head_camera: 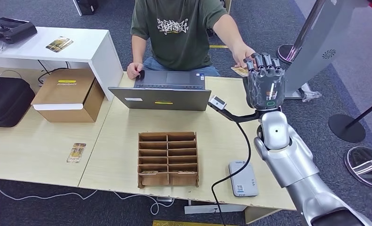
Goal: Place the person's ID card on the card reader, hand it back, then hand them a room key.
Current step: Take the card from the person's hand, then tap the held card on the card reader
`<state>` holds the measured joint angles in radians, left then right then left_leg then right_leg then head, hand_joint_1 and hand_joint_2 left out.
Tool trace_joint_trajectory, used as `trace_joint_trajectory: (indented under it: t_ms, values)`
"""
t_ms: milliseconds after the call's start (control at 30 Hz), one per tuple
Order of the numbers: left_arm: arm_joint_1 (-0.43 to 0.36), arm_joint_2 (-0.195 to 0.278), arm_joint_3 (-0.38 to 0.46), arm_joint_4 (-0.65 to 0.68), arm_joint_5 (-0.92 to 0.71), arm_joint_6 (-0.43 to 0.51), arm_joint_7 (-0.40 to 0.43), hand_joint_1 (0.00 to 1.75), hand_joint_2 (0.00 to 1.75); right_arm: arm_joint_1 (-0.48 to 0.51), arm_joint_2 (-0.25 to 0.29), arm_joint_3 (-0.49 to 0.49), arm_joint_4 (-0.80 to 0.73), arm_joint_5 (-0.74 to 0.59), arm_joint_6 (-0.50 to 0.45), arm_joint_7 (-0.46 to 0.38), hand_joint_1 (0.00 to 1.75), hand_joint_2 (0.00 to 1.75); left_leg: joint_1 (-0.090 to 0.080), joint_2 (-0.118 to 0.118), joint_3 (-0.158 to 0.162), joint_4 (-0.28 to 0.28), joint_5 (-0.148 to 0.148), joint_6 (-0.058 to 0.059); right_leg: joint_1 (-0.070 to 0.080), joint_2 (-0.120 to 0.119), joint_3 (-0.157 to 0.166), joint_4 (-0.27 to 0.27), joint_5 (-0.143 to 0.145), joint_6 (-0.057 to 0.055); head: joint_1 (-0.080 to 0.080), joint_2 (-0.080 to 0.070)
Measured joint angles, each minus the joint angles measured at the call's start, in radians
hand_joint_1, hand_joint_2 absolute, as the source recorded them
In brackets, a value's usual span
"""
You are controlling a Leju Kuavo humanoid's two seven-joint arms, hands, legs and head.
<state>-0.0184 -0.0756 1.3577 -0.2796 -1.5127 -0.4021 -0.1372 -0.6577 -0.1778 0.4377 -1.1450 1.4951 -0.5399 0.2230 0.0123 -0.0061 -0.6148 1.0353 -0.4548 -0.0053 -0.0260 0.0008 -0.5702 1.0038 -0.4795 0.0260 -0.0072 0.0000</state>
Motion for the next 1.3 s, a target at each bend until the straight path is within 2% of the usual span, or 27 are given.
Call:
trace_joint_trajectory:
  t_ms: [633, 733, 800, 867, 933, 1033, 1167, 1300]
  values:
    - [0.002, -0.003, 0.007, -0.01, -0.011, -0.009, -0.003, 0.0, 0.0, 0.002, -0.003, 0.028, -0.022, 0.0, 0.016, 0.017, 1.75, 1.75, 0.0, 0.0, 0.0, 0.0, 0.0, 0.0, 0.0, 0.0, 0.0, 0.0, 0.0, 0.0, 0.0, 0.0]
    - [0.002, -0.005, 0.009, -0.012, -0.013, -0.011, -0.004, 0.0, 0.0, 0.009, 0.0, 0.018, -0.032, -0.018, 0.042, -0.029, 1.75, 1.75, 0.0, 0.0, 0.0, 0.0, 0.0, 0.0, 0.0, 0.0, 0.0, 0.0, 0.0, 0.0, 0.0, 0.0]
    - [0.003, -0.007, 0.014, -0.014, -0.017, -0.013, -0.006, 0.0, 0.0, 0.024, 0.014, -0.014, -0.053, -0.108, 0.101, -0.112, 1.75, 1.75, 0.0, 0.0, 0.0, 0.0, 0.0, 0.0, 0.0, 0.0, 0.0, 0.0, 0.0, 0.0, 0.0, 0.0]
    - [0.004, -0.009, 0.02, -0.017, -0.02, -0.014, -0.009, 0.0, 0.0, 0.042, 0.035, -0.056, -0.086, -0.286, 0.185, -0.184, 1.75, 1.75, 0.0, 0.0, 0.0, 0.0, 0.0, 0.0, 0.0, 0.0, 0.0, 0.0, 0.0, 0.0, 0.0, 0.0]
    - [0.004, -0.01, 0.024, -0.019, -0.023, -0.014, -0.011, 0.0, 0.0, 0.058, 0.053, -0.097, -0.123, -0.468, 0.266, -0.219, 1.75, 1.75, 0.0, 0.0, 0.0, 0.0, 0.0, 0.0, 0.0, -0.001, 0.0, 0.0, 0.0, 0.0, 0.0, 0.0]
    - [0.005, -0.012, 0.027, -0.021, -0.028, -0.013, -0.012, 0.0, 0.0, 0.074, 0.069, -0.151, -0.178, -0.645, 0.354, -0.246, 1.75, 1.75, 0.0, 0.0, 0.0, 0.0, 0.0, 0.0, 0.0, -0.001, 0.0, 0.0, 0.0, 0.0, 0.0, 0.0]
    - [0.01, -0.019, 0.037, -0.029, -0.028, -0.013, -0.017, 0.0, 0.0, 0.091, 0.074, -0.206, -0.238, -0.758, 0.403, -0.26, 1.75, 1.75, 0.0, 0.0, 0.0, 0.0, 0.0, 0.0, 0.0, -0.001, 0.0, 0.0, 0.0, 0.0, 0.0, 0.0]
    - [0.016, -0.029, 0.046, -0.047, -0.029, -0.017, -0.023, 0.0, 0.0, 0.115, 0.074, -0.24, -0.288, -0.783, 0.406, -0.262, 1.75, 1.75, 0.0, 0.0, 0.0, 0.0, 0.0, 0.0, 0.0, -0.001, 0.0, 0.0, 0.0, 0.0, 0.0, 0.0]
